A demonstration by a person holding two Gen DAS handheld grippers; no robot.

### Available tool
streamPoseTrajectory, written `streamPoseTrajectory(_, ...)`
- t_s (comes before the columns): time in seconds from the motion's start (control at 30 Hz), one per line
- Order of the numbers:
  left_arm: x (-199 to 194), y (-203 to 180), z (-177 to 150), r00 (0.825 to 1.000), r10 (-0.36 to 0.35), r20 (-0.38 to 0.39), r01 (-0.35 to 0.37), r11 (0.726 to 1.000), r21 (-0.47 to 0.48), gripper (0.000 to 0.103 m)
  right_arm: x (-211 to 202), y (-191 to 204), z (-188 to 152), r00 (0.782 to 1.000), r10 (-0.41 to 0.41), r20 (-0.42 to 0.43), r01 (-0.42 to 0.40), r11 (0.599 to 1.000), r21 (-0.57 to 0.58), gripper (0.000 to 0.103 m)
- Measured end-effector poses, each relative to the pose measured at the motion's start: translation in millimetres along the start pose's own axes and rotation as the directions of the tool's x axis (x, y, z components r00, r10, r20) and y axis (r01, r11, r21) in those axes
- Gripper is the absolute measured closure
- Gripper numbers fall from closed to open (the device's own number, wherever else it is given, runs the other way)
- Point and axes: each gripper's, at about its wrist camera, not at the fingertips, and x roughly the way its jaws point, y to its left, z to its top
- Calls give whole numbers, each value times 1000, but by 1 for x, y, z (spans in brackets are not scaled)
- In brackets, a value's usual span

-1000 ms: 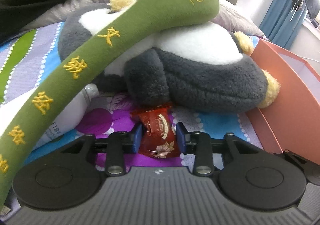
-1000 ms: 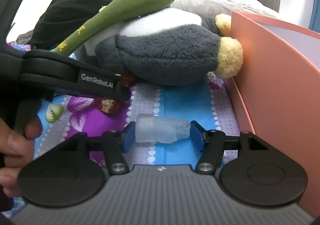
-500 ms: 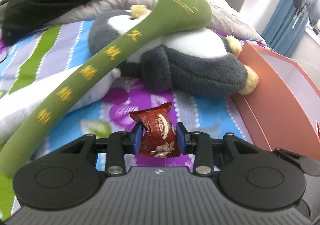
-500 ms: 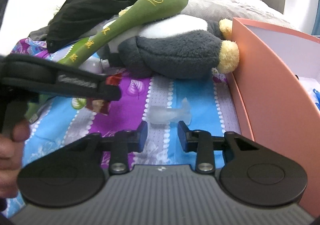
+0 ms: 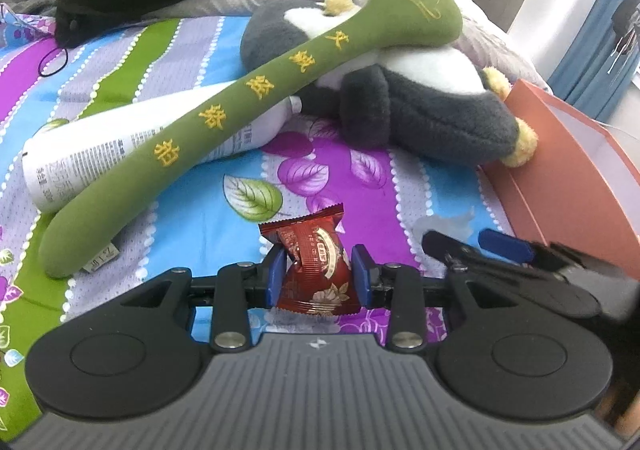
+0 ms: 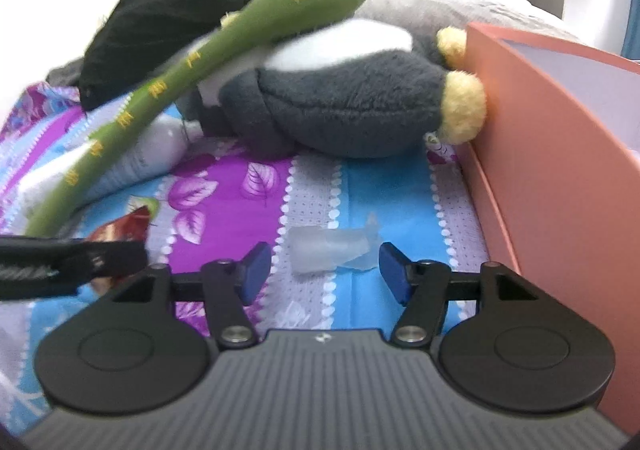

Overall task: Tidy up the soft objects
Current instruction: 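Close left gripper on the brown candy wrapper while right grips the clear plastic piece, then lift the candy wrapper and clear plastic piece and carry both over the box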

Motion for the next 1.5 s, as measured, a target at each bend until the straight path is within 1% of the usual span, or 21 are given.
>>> streamPoseTrajectory(0.1,4,1,-2,1000,2,-9,-2,1000,-8,62,17,0,0,1000,-22,-19,22,1000,-11,41)
streamPoseTrajectory(0.17,6,2,-2,1000,4,-10,-4,1000,-13,62,22,0,-1,1000,-13,-14,12,1000,-18,40)
streamPoseTrajectory(0.27,5,3,-2,1000,7,-11,-8,1000,-18,62,25,1,0,1000,-2,-10,2,999,-41,48)
streamPoseTrajectory(0.3,4,4,-1,1000,9,-12,-9,1000,-21,62,25,1,2,1000,2,-10,-2,999,-39,56)
streamPoseTrajectory(0.33,3,3,0,1000,10,-11,-10,1000,-23,62,24,1,2,1000,9,-12,-9,999,-39,67)
streamPoseTrajectory(0.37,0,3,0,1000,11,-9,-11,1000,-23,62,23,2,3,1000,17,-16,-18,999,-40,72)
streamPoseTrajectory(0.4,-3,3,0,1000,10,-5,-10,1000,-22,62,21,4,3,1000,23,-21,-24,999,-43,79)
streamPoseTrajectory(0.47,-10,2,1,1000,10,1,-10,1000,-21,62,16,8,2,1000,18,-22,-19,998,-57,81)
streamPoseTrajectory(0.5,-14,1,1,1000,11,5,-11,1000,-22,62,13,9,2,1000,15,-20,-16,998,-62,86)
streamPoseTrajectory(0.53,-19,1,1,1000,11,8,-11,1000,-23,62,10,9,1,1000,20,-23,-22,998,-59,88)
streamPoseTrajectory(0.6,-29,0,0,1000,10,14,-10,1000,-26,62,2,9,1,999,29,-26,-30,999,-45,89)
streamPoseTrajectory(0.87,-68,-10,-17,1000,11,11,-10,1000,-29,62,-43,13,-10,998,41,-37,-43,998,-51,89)
streamPoseTrajectory(1.0,-88,-21,-36,1000,9,-16,-9,1000,-16,62,-73,12,-17,996,57,-72,-59,998,-29,89)
streamPoseTrajectory(1.07,-99,-24,-46,1000,4,-24,-5,1000,-29,62,-90,12,-21,994,66,-90,-69,997,-27,89)
streamPoseTrajectory(1.23,-121,-29,-61,999,-3,-34,1,999,-43,62,-131,14,-27,992,73,-99,-78,996,-47,89)
streamPoseTrajectory(1.3,-131,-33,-61,999,-5,-36,4,999,-40,62,-145,13,-27,992,80,-97,-84,996,-40,89)
streamPoseTrajectory(1.4,-149,-39,-54,999,-45,-30,44,997,-56,62,-166,11,-20,993,87,-85,-90,995,-33,89)
streamPoseTrajectory(1.5,-162,-51,-41,999,-54,-7,53,998,-35,62,-185,7,-9,994,95,-54,-96,995,-28,89)
